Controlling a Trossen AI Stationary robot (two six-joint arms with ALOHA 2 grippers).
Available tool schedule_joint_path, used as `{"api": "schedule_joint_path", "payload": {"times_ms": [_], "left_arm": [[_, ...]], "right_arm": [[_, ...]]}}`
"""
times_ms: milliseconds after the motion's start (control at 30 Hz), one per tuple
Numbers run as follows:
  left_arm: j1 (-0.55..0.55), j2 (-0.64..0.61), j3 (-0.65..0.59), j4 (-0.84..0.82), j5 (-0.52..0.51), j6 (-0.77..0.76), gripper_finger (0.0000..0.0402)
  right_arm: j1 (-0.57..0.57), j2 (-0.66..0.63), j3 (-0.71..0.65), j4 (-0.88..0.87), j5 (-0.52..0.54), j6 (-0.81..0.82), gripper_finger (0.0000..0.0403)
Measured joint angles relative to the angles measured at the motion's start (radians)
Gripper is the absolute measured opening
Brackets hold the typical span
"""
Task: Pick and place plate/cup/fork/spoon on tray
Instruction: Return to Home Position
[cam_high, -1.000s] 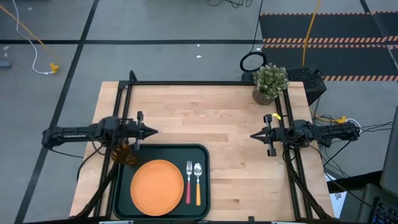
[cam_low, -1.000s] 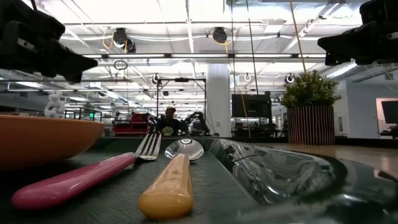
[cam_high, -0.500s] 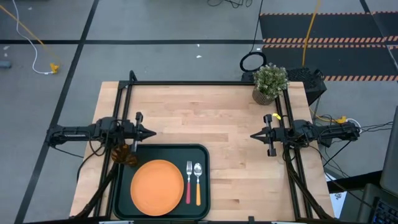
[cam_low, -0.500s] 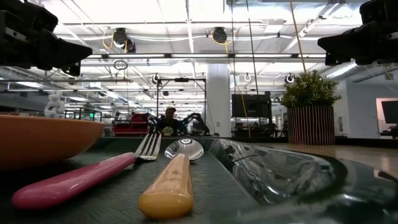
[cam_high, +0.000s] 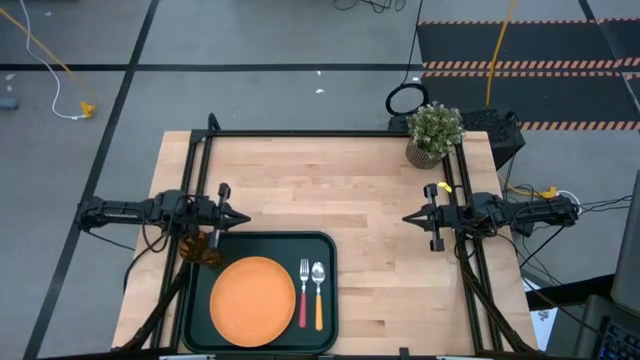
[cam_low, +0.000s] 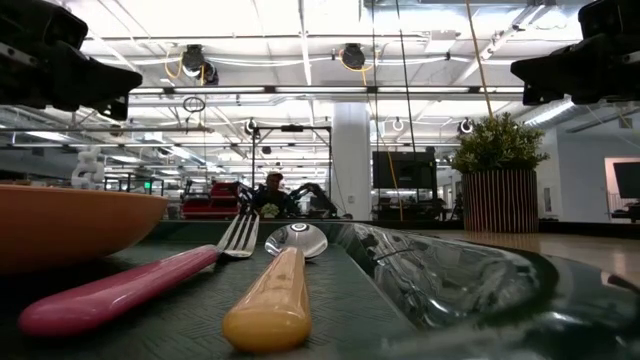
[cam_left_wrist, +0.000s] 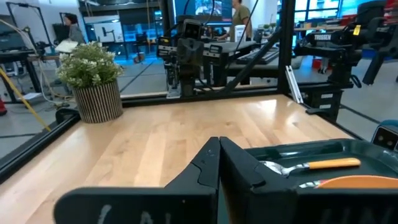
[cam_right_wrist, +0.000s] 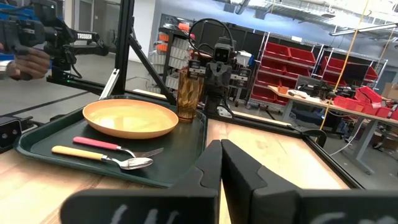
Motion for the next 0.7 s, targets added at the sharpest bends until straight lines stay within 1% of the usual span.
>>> {"api": "schedule_joint_path", "payload": {"times_ms": [167,700], "left_arm": [[0.0,0.001,0.0,-0.004,-0.02,0.003,0.002],[0.001,0.001,0.0,-0.003,-0.024,-0.003,0.0023]], "right_arm": [[0.0,0.0,0.0,0.0,0.0,0.0,0.0],[0.0,0.0,0.0,0.0,0.0,0.0,0.0]]}}
